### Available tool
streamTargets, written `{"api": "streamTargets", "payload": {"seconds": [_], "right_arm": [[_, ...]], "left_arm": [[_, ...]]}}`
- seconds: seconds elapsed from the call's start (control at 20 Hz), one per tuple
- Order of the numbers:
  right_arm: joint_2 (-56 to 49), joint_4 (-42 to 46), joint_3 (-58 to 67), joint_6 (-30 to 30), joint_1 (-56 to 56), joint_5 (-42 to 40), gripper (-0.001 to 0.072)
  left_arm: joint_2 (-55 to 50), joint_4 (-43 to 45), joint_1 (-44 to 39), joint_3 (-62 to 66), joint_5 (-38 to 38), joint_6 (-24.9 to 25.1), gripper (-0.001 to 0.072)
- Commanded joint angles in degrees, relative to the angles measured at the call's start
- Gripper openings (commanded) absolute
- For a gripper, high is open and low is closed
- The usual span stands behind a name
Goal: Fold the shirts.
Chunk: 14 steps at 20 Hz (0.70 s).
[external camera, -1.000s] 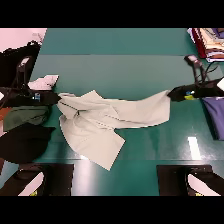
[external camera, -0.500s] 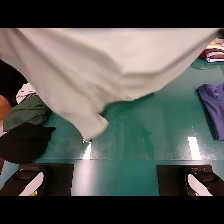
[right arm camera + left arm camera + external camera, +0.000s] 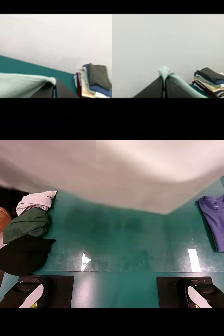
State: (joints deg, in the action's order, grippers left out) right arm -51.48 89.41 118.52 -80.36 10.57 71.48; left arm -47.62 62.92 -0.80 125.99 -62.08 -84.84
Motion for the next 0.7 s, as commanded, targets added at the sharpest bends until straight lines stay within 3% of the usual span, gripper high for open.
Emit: {"api": "streamTargets", "payload": {"seconds": [0.0, 0.15, 0.35, 0.65], "right_arm": [[-7.04, 5.51, 5.95, -0.79, 0.02, 7.58, 0.0013], [-12.39, 5.79, -2.78, -0.59, 0.02, 7.76, 0.0014], [-23.41, 5.70, -11.56, -0.11, 0.02, 11.30, 0.0013], [-40.63, 4.57, -14.23, -0.15, 0.04, 7.26, 0.0014]], "left_arm": [[-0.07, 1.27, 0.02, -4.26, 1.53, -0.44, 0.0026], [-1.90, 1.81, 0.02, -17.05, -1.05, -0.44, 0.0026], [-12.63, 1.81, 0.02, -30.29, -9.81, -0.20, 0.0027], [-35.87, 1.01, -0.04, -37.31, -6.60, 2.84, 0.0027]]}}
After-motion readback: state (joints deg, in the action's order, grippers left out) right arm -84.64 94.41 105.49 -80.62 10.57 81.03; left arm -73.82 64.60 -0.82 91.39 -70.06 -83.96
